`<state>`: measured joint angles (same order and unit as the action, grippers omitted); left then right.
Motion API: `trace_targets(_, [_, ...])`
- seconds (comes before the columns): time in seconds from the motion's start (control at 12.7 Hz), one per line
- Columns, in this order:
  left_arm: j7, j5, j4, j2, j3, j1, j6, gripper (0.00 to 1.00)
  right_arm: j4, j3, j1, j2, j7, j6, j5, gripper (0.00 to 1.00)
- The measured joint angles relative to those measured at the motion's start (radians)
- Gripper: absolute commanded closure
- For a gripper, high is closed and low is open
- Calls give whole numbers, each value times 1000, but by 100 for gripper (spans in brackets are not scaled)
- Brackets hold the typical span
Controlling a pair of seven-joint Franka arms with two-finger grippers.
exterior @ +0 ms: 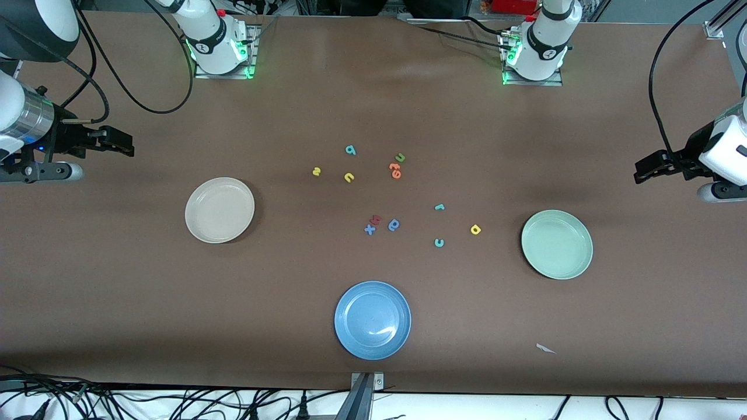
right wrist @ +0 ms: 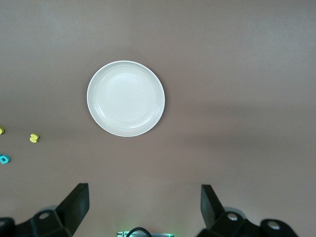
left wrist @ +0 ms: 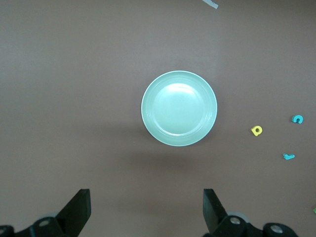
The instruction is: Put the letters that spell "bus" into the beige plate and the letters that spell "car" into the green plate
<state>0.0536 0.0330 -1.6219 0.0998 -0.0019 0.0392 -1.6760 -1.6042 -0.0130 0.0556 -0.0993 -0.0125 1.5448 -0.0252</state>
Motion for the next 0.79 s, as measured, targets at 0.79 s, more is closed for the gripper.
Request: trace_targets(0.79, [0,0,0,0,0,0,0,0,-3,7,9,-38,0,27,19,0])
